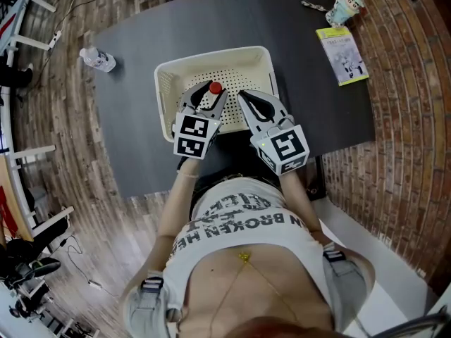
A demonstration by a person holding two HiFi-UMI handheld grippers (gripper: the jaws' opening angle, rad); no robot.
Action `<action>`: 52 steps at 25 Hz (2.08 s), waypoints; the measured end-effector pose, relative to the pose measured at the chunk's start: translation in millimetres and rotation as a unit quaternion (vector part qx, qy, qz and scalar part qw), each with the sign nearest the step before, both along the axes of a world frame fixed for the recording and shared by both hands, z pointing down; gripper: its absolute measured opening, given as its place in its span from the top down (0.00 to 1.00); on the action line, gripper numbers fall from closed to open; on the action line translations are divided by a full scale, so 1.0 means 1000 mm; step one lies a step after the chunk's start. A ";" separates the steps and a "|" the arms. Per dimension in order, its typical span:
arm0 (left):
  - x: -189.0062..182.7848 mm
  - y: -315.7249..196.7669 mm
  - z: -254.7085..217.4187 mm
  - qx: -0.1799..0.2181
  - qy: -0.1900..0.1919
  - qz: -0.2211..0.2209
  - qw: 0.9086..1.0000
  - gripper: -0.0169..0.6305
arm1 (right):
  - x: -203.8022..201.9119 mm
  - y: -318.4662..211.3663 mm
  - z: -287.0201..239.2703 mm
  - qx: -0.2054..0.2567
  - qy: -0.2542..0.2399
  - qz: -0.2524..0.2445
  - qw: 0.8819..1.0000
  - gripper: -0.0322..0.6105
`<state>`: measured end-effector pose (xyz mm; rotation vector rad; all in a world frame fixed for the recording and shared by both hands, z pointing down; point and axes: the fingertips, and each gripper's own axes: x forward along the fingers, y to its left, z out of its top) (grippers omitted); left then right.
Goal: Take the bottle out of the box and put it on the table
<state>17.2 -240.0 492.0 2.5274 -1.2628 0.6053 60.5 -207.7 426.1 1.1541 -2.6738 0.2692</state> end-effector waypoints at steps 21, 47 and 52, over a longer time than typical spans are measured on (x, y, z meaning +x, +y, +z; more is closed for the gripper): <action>-0.001 0.002 0.001 0.003 0.000 0.001 1.000 0.73 | 0.000 0.004 -0.002 0.001 0.000 -0.002 1.000 0.94; -0.014 0.020 -0.088 0.041 0.008 -0.012 0.999 0.73 | 0.020 0.029 -0.018 0.021 -0.007 -0.024 0.999 0.94; -0.016 0.024 -0.113 0.057 0.012 -0.010 0.998 0.73 | 0.019 0.034 -0.023 0.029 -0.009 -0.028 0.999 0.94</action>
